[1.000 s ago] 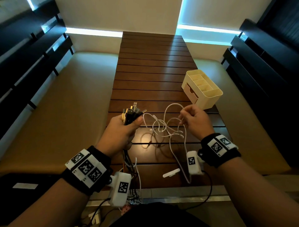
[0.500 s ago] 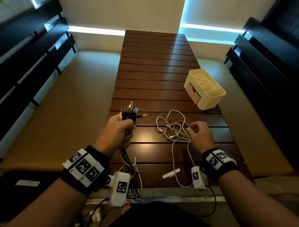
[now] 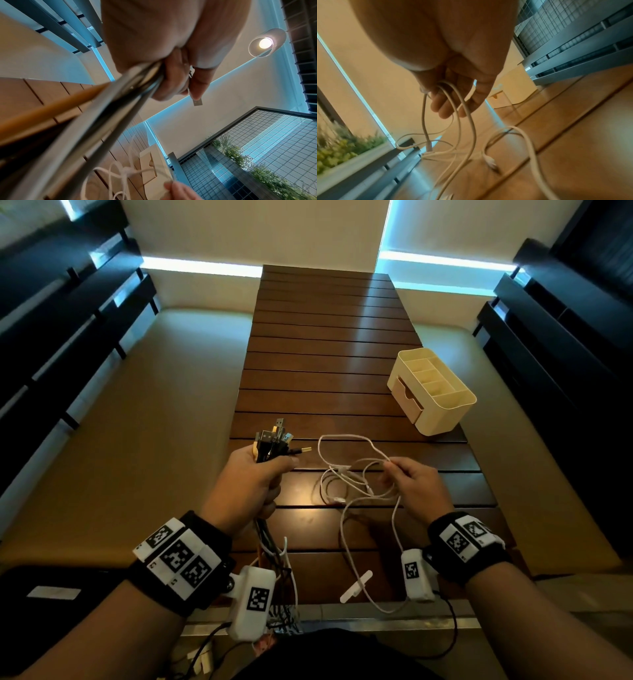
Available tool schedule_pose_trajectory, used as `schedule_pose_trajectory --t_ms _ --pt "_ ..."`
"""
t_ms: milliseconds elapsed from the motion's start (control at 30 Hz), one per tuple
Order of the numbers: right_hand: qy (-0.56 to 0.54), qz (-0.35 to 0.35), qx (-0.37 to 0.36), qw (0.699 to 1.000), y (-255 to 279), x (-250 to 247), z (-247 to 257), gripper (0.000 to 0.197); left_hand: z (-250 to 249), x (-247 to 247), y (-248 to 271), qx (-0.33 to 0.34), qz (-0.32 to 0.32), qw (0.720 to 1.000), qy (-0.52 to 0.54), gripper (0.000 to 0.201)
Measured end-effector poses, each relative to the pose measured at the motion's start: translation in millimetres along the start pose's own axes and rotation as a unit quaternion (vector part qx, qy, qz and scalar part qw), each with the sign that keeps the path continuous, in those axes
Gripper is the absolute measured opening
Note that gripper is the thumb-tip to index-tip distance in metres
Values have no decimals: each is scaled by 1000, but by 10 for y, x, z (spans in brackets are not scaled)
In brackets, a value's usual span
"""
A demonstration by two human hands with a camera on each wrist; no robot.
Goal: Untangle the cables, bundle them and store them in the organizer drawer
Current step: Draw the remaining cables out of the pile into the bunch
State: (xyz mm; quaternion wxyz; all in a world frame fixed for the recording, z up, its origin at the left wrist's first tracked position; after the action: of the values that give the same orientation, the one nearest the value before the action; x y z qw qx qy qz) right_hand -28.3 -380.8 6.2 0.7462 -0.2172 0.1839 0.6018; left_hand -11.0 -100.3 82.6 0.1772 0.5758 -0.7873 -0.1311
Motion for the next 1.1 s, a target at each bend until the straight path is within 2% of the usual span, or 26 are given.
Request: schedule_pose_trajectory --t_ms 100,267,367,500,600,667,733,867,967,1100 --pt "-37 -11 -1 999 -101 -5 81 22 -6 15 -15 3 0 1000 2 28" --pt "31 45 97 994 -204 46 -138 20 -13 22 -30 -3 3 1000 -1 26" --pt "-96 29 155 983 -184 83 -186 18 -11 0 -33 -4 -3 1000 1 26" --pt "-190 23 128 973 -301 144 -55 17 -7 2 -60 -6 -12 1000 3 28" --pt "-115 32 84 989 -438 170 23 16 -20 40 -77 -7 -4 1000 -7 25" --pt "-1 26 70 997 -477 165 -31 34 -21 51 -73 -6 0 1000 -12 29" --pt "91 9 63 994 -460 164 -130 41 -22 42 -67 -3 -3 1000 -8 26" --pt "108 -17 36 993 -316 204 -217 24 -4 -41 -81 -7 -18 1000 4 26" --pt "99 -17 81 992 -225 220 -298 15 -2 -60 -96 -11 -18 1000 7 26" --pt "79 18 191 978 -164 260 -468 23 -4 -47 -109 -10 -13 1000 10 23"
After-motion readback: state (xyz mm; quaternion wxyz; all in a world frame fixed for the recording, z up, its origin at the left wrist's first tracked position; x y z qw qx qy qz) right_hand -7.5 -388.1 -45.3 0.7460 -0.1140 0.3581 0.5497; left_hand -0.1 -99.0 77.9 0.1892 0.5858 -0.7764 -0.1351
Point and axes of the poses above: each hand's wrist, its own y-axis away from the middle knuckle, its own x-axis out of the palm, z = x × y, the point moved 1 cm from there along -y, towards the middle knuckle, and after that the axes turned 9 degrees about -x, right-handed, at the moved point
